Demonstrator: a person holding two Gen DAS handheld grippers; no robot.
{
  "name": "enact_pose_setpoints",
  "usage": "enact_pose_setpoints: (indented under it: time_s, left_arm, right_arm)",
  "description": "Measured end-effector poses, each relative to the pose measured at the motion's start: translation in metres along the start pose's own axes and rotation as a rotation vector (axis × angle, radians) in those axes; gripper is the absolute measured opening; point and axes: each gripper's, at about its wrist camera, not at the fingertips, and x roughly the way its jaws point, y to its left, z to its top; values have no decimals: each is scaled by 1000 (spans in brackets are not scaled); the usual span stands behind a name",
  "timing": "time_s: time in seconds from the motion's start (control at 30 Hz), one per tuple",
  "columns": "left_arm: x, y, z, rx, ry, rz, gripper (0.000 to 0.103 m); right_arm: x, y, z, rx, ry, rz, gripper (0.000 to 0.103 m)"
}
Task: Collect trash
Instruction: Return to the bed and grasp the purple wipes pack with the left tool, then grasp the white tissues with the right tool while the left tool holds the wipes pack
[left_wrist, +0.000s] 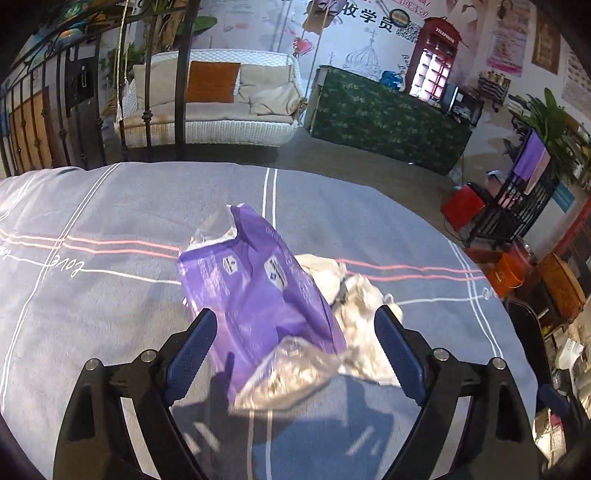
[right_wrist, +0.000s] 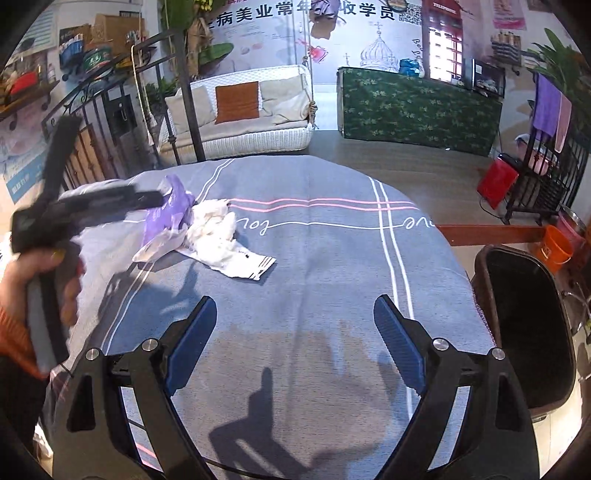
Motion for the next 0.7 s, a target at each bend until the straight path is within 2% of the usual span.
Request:
enact_pose_setpoints:
  time_s: [0.17, 0.27, 0.4, 0.47, 0.57, 0.6, 0.7]
  left_arm:
    - [25, -7, 10, -8, 37, 45, 82]
    - [39, -12, 11, 52, 64, 89, 75]
    - [44, -4, 5, 36, 101, 98, 57]
    - [39, 5, 2, -6, 96, 68, 50]
    - [28, 15, -3, -37, 82, 12, 30]
    - [25, 14, -5, -33, 77, 5, 19]
    - [15, 19, -12, -23, 59, 12, 13]
  right_arm:
    - [1, 3, 2, -6, 12, -3, 86]
    - [2, 7, 5, -14, 12, 0, 86]
    - [4, 11, 8, -24, 14, 6, 86]
    - [5, 12, 8, -28, 16, 9, 86]
    - [10, 15, 9, -34, 26, 24, 86]
    - [12, 16, 10, -35, 28, 28, 86]
    - [18, 19, 13, -37, 44, 54, 86]
